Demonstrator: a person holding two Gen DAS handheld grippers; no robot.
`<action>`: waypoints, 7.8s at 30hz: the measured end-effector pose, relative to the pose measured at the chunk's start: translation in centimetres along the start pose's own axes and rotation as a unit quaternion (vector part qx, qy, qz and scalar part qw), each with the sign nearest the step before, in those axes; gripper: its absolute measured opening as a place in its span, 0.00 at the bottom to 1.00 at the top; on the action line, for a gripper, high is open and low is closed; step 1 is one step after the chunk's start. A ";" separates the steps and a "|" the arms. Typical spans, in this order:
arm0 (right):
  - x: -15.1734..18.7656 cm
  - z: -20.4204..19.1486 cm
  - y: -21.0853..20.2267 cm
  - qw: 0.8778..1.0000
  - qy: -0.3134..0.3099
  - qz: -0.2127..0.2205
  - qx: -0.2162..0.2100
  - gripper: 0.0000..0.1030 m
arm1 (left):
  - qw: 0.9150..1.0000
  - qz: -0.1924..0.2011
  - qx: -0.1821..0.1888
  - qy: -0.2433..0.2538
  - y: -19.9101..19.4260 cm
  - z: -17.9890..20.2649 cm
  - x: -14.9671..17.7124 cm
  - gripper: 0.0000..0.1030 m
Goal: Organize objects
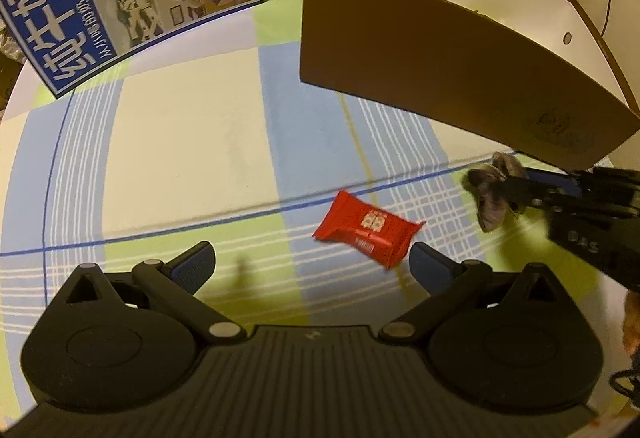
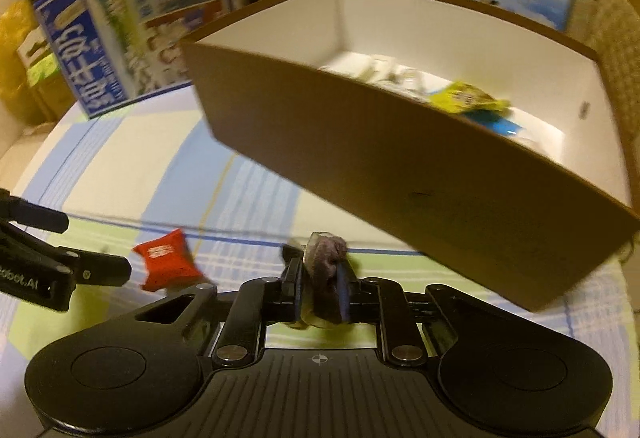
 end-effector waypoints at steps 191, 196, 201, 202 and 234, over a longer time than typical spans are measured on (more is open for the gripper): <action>0.2 6.3 -15.5 0.991 0.112 0.065 0.016 0.66 | 0.991 0.118 -0.003 0.056 -12.3 8.7 -2.8 0.99; 2.0 5.0 -17.4 0.989 0.135 0.059 0.020 0.66 | 0.993 0.103 0.011 0.053 -13.2 7.9 -0.5 0.99; 3.7 2.7 -19.1 0.988 0.144 0.056 0.029 0.66 | 0.993 0.099 0.023 0.059 -14.5 6.9 1.8 0.99; 4.1 2.2 -19.4 0.987 0.145 0.056 0.031 0.66 | 0.993 0.098 0.026 0.060 -14.8 6.7 2.2 0.99; 10.8 -9.0 -24.6 0.985 0.158 0.055 0.042 0.66 | 0.990 0.097 0.063 0.083 -20.3 0.6 12.1 0.99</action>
Point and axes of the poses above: each gripper's, at about its wrist camera, not at the fingertips, and y roughly the way its jaws point, z to its right, x to its underside, the point moved 1 cm from there along y, roughly the way its jaws point, and after that the axes turned 2 degrees about x, right-handed, at the moved point
